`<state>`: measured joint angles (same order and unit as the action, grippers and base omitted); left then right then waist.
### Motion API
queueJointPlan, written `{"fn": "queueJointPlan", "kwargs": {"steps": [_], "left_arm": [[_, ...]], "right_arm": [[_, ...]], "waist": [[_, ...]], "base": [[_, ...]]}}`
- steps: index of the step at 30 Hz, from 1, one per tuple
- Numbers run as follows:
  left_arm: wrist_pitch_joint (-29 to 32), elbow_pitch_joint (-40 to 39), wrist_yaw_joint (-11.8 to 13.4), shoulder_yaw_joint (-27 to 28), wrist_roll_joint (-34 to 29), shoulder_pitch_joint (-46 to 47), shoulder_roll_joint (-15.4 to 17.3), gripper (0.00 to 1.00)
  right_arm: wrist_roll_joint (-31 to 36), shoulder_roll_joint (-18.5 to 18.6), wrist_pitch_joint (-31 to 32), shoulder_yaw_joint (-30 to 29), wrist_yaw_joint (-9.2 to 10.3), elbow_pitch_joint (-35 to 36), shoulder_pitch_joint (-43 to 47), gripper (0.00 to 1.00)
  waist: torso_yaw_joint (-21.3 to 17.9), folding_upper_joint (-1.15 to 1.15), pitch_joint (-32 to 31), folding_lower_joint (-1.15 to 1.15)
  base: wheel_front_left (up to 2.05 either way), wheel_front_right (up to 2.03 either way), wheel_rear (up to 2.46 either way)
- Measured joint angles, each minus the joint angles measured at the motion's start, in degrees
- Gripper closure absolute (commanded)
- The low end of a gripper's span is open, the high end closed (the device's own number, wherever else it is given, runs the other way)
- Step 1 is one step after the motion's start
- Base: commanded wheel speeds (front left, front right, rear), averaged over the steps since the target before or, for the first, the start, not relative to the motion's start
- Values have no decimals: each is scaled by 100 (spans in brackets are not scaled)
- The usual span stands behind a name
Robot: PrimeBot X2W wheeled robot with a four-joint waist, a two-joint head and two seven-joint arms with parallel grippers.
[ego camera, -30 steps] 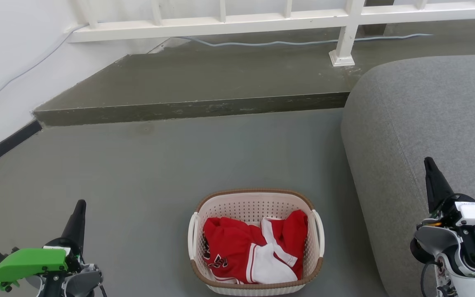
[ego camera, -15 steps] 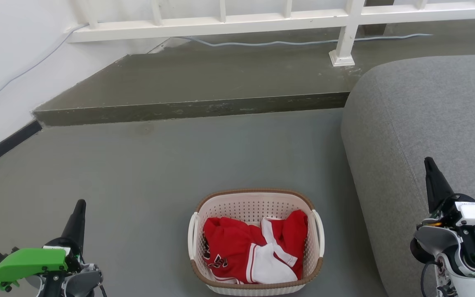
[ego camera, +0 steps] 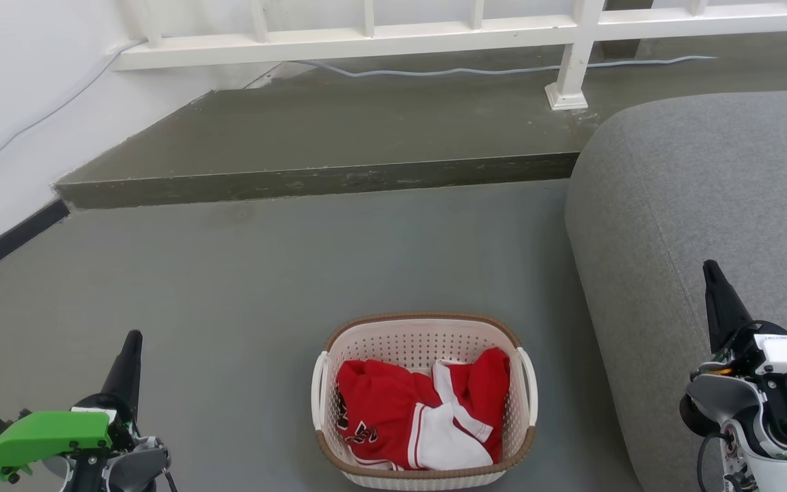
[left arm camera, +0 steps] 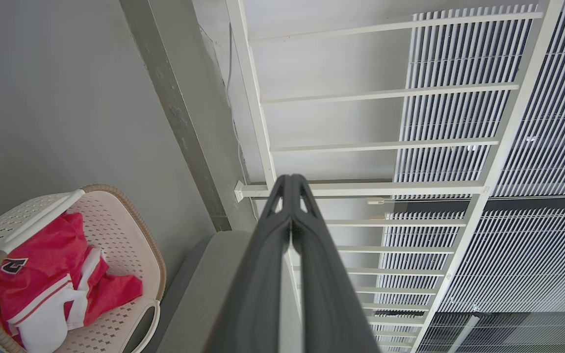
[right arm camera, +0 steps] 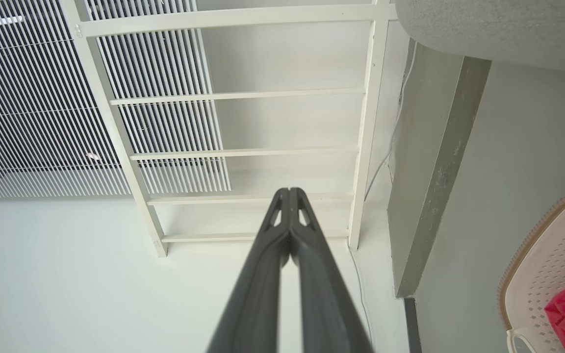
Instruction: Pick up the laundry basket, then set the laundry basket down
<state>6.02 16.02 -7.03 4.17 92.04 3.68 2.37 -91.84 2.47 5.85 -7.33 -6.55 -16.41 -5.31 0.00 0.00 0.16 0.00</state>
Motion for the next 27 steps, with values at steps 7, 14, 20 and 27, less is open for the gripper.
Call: {"fn": "queueJointPlan", "kwargs": {"steps": [7, 14, 20, 27], "left_arm": [[0, -4, 0, 1, 0, 1, 0, 100], [0, -7, 0, 2, 0, 1, 0, 100], [0, -8, 0, 2, 0, 1, 0, 100], [0, -9, 0, 3, 0, 1, 0, 100]], "right_arm": [[0, -1, 1, -1, 0, 1, 0, 100], [-1, -1, 1, -1, -1, 3, 1, 100], [0, -2, 1, -2, -1, 4, 1, 100], [0, -3, 1, -3, -1, 5, 1, 100]], "waist": [[0, 0, 0, 0], [0, 0, 0, 0], [0, 0, 0, 0], [0, 0, 0, 0]], "base": [[0, 0, 0], [0, 0, 0], [0, 0, 0], [0, 0, 0]]}}
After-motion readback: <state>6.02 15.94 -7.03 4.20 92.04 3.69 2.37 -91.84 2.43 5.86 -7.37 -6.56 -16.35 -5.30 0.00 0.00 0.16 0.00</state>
